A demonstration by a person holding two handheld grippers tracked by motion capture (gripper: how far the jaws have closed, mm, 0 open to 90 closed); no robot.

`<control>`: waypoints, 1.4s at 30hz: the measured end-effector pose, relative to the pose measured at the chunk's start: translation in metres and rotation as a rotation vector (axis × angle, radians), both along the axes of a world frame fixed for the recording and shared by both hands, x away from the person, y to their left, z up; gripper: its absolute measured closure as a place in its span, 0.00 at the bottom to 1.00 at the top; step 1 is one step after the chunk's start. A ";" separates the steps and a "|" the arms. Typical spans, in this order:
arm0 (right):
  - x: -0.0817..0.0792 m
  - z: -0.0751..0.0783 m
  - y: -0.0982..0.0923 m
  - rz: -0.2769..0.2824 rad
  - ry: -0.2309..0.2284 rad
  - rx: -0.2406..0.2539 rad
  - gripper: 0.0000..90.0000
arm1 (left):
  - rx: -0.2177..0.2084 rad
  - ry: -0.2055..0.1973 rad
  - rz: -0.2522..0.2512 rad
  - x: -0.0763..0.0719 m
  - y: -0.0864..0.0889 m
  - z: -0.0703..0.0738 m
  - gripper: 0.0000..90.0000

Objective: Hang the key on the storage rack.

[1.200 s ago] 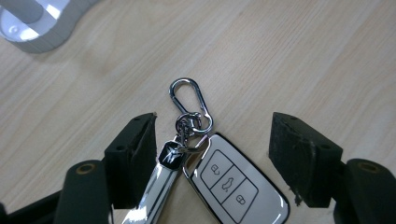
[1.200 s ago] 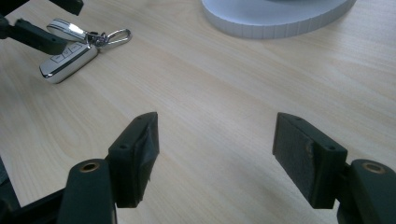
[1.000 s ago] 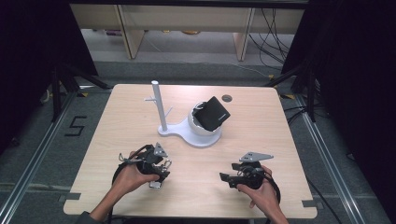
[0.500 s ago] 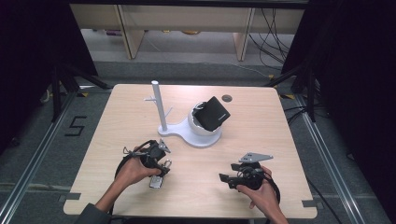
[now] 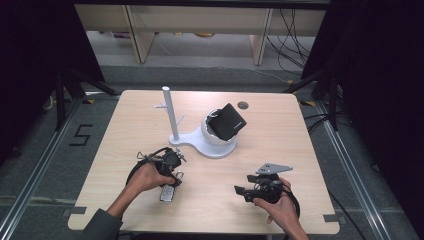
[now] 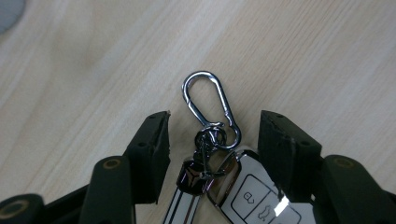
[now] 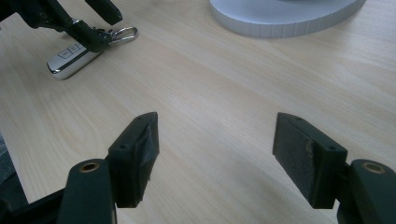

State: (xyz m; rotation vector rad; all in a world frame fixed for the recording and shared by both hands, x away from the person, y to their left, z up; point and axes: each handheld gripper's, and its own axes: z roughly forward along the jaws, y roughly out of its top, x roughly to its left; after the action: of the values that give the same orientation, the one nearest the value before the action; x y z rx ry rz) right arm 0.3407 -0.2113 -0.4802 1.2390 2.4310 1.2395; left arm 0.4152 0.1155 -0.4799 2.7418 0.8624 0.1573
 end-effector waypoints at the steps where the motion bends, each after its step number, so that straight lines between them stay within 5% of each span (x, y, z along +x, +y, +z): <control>1: 0.001 -0.001 0.001 0.017 -0.001 0.015 0.36 | 0.000 0.000 0.000 0.000 0.000 0.000 0.51; 12: 0.000 0.000 0.001 0.017 0.003 0.011 0.36 | 0.064 0.082 -0.041 0.005 -0.006 0.000 0.73; 28: 0.000 -0.002 0.003 0.035 -0.010 0.006 0.37 | 0.210 0.064 -0.142 0.004 -0.022 0.002 0.82; 34: 0.000 -0.001 0.002 0.033 -0.015 0.006 0.37 | 0.210 0.043 -0.163 0.003 -0.020 0.002 0.83; 42: 0.000 -0.002 0.003 0.036 -0.010 0.015 0.37 | 0.151 0.035 -0.144 0.004 -0.007 0.015 0.83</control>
State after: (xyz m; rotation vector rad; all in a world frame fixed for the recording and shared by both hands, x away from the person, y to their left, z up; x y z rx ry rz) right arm 0.3411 -0.2084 -0.4822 1.1949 2.4528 1.2721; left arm 0.4195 0.1086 -0.4648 2.9433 0.6837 0.1532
